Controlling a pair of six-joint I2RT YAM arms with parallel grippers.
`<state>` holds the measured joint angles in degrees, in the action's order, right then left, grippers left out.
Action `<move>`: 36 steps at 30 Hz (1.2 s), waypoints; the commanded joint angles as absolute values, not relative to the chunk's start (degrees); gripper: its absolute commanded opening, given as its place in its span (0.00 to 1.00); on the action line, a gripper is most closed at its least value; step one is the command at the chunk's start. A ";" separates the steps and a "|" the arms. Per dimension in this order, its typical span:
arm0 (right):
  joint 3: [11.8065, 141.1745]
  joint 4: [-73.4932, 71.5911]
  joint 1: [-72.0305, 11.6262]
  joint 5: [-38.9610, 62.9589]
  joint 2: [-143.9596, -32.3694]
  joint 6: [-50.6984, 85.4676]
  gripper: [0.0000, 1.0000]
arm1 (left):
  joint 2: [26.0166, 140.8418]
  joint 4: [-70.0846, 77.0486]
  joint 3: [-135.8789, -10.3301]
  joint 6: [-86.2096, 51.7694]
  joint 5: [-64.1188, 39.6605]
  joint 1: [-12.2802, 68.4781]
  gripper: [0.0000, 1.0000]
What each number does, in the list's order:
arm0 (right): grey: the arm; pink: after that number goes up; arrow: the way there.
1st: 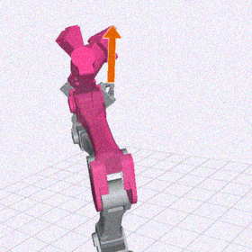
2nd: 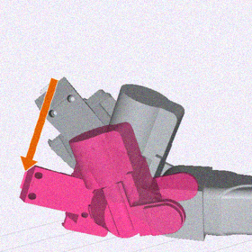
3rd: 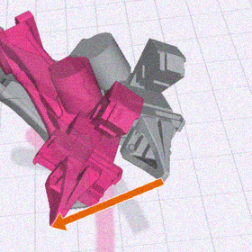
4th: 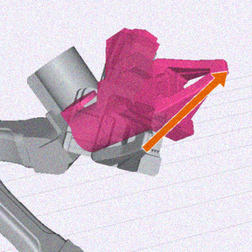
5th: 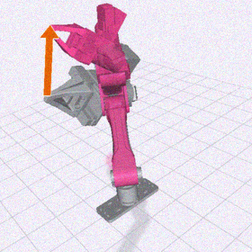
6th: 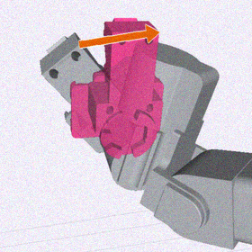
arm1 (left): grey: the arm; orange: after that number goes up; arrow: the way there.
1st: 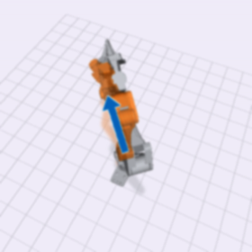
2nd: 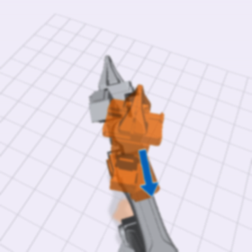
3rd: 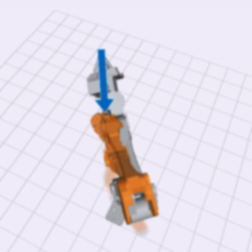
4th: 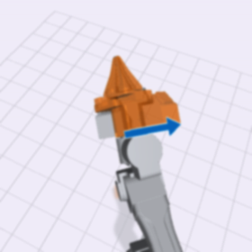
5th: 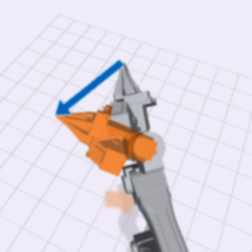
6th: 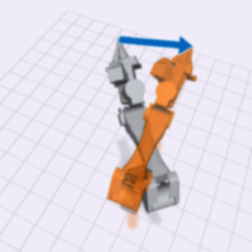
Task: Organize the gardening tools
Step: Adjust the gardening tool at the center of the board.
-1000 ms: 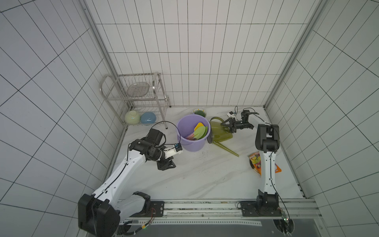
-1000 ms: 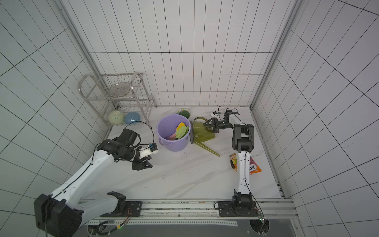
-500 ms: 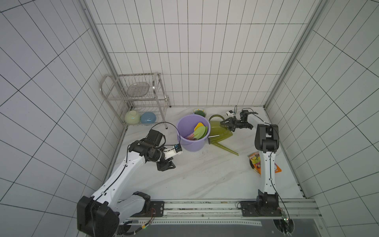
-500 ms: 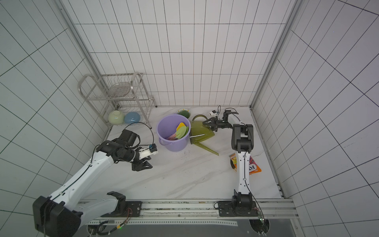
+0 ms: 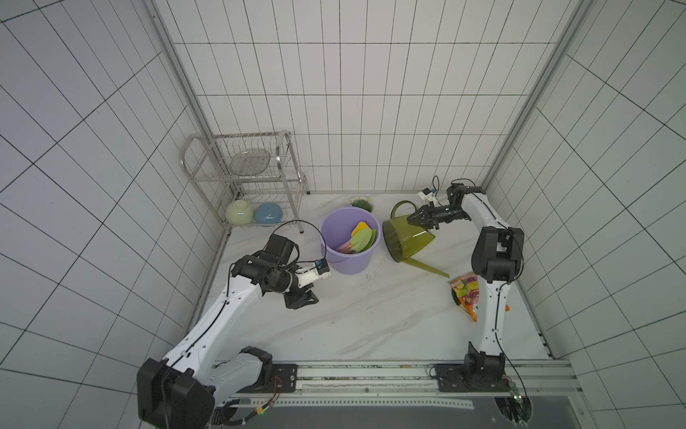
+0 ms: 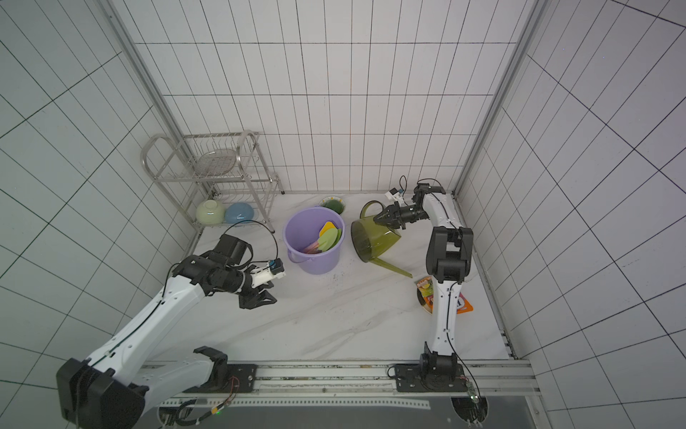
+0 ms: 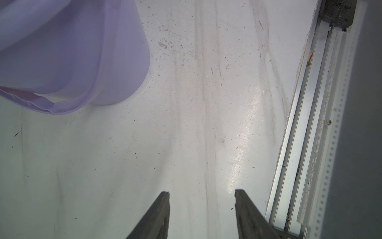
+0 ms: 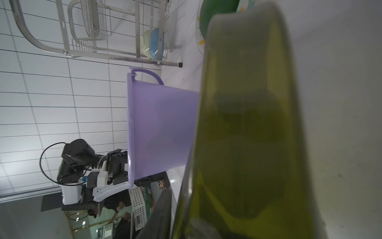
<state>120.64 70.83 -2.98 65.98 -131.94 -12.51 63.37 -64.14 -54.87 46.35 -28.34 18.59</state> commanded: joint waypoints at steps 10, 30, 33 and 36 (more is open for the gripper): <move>126.60 81.34 -5.61 44.97 -117.80 -27.52 0.00 | 62.41 -62.38 -56.16 44.30 -29.49 18.72 0.53; 119.19 87.68 -13.36 26.90 -111.49 -60.41 0.00 | 61.53 -62.31 -55.61 43.46 -29.00 18.28 0.53; 119.42 87.59 -14.49 26.72 -113.69 -61.22 0.00 | 61.23 -62.30 -55.64 43.43 -29.03 18.21 0.53; 119.43 87.58 -15.15 25.92 -115.74 -61.51 0.00 | 61.04 -62.42 -55.55 43.50 -28.91 18.08 0.53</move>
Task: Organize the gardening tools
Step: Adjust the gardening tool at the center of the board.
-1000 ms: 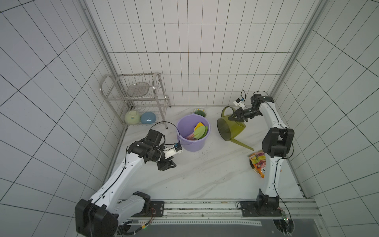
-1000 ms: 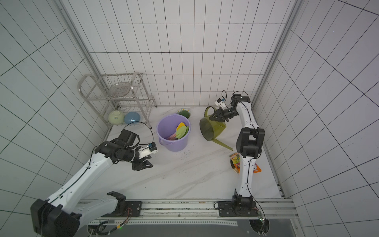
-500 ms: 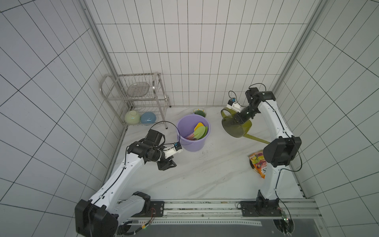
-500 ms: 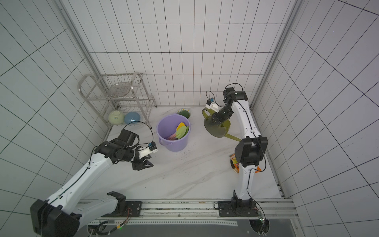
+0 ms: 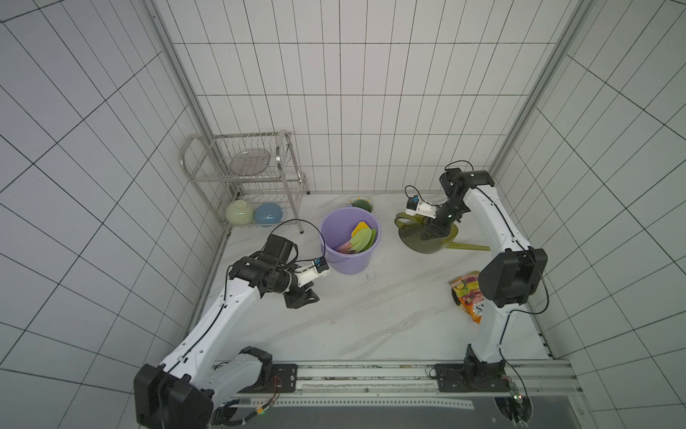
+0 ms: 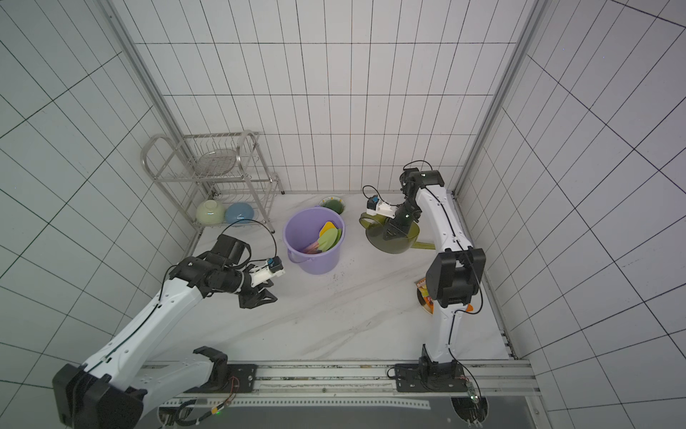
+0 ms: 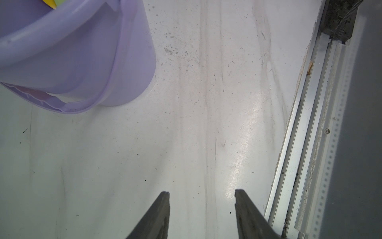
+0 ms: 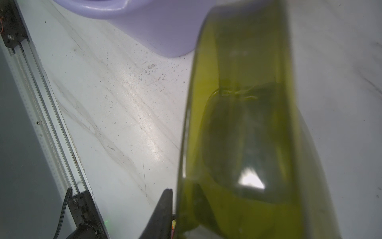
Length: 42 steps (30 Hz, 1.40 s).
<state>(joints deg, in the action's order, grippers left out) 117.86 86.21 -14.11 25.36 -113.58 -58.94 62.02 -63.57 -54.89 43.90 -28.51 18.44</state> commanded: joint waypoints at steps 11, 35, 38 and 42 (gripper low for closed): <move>119.30 85.32 -18.04 23.59 -119.42 -60.23 0.06 | 60.39 -62.40 -54.86 43.86 -27.96 18.08 0.53; 121.02 81.24 -20.32 23.36 -122.86 -54.55 0.99 | 60.25 -62.06 -54.40 43.95 -28.01 17.97 0.53; 121.20 81.26 -20.43 22.43 -122.68 -54.62 0.99 | 60.29 -61.91 -54.32 43.95 -28.00 17.86 0.53; 121.54 81.56 -20.57 21.43 -121.90 -54.31 0.99 | 60.29 -61.87 -54.32 43.95 -27.80 17.93 0.53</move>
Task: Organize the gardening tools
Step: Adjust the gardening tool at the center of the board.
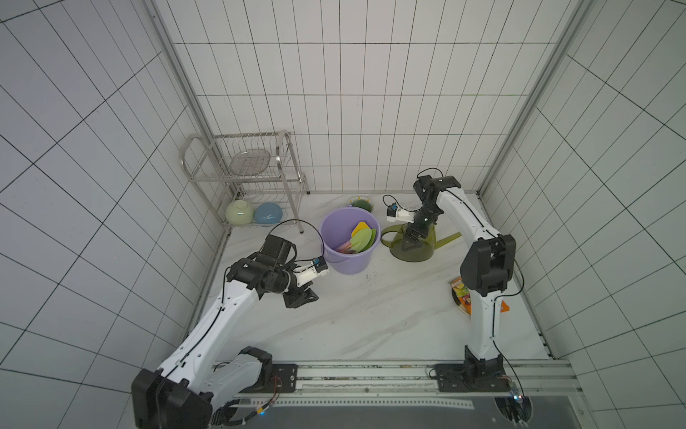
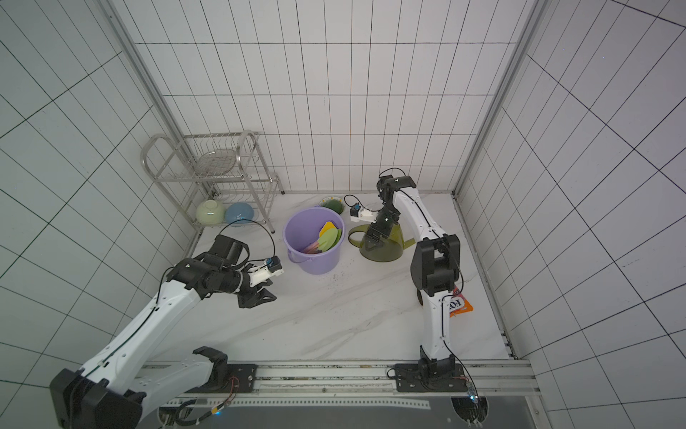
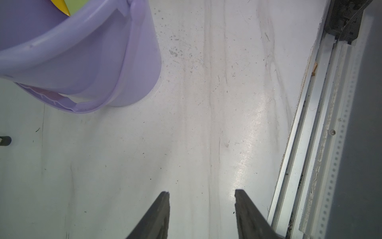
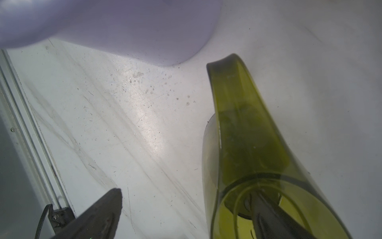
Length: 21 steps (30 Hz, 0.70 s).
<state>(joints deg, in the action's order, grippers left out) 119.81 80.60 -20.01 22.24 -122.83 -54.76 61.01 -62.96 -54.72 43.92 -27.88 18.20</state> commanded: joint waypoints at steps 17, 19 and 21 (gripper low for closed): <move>123.67 77.74 -20.96 15.81 -108.59 -34.64 0.99 | 59.79 -54.72 -52.77 39.91 -23.98 15.64 0.61; 120.15 72.16 -20.39 14.70 -105.26 -27.68 0.99 | 59.59 -53.35 -52.65 38.55 -22.80 15.40 0.62; 116.01 66.89 -19.31 13.89 -101.82 -20.69 0.99 | 59.17 -51.87 -52.64 37.23 -21.36 15.17 0.63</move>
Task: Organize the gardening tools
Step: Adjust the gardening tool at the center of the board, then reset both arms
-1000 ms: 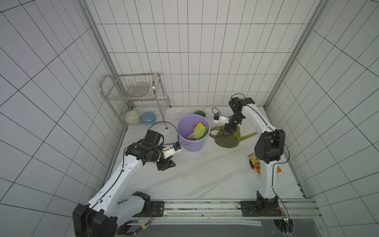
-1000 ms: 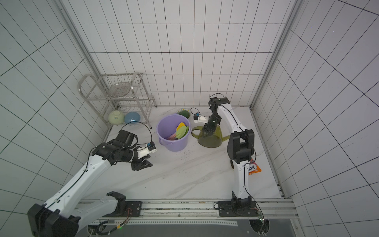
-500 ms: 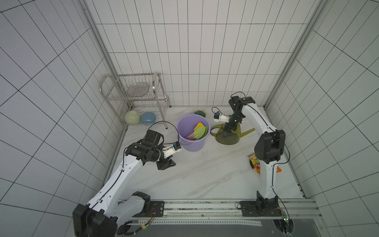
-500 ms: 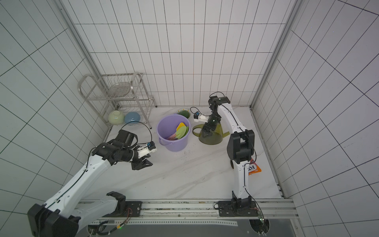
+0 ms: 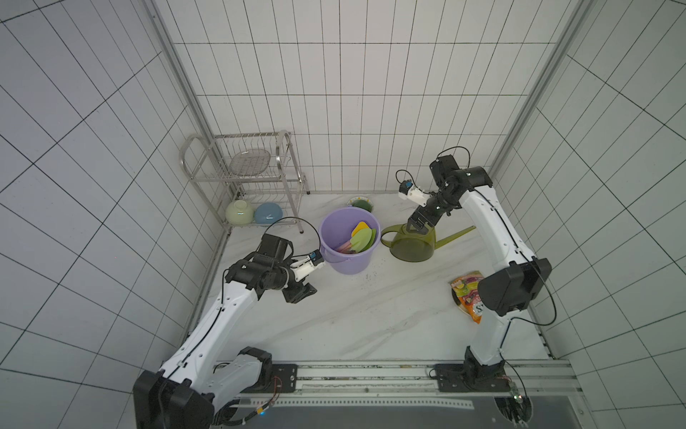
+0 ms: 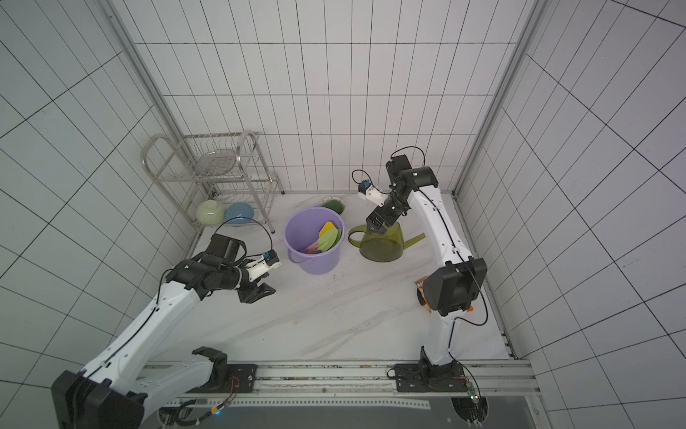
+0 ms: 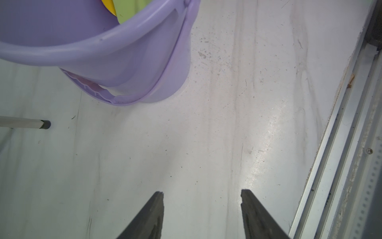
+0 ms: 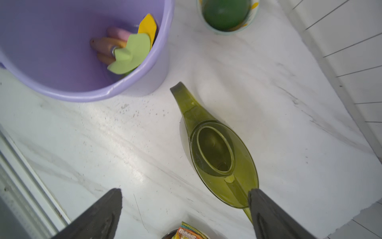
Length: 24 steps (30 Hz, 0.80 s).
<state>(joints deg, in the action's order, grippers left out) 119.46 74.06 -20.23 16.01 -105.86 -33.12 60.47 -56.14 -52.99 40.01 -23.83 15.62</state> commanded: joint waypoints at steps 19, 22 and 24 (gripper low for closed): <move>64.69 36.40 -0.15 9.61 -69.79 5.60 0.99 | 59.43 -36.51 -50.24 25.07 -16.22 9.62 0.98; 58.39 30.56 3.54 10.55 -69.37 6.90 0.99 | 60.04 -33.81 -49.93 22.65 -17.58 6.50 0.98; 54.30 26.38 5.63 10.90 -69.78 6.98 0.99 | 60.34 -31.24 -48.95 20.41 -18.75 4.12 0.98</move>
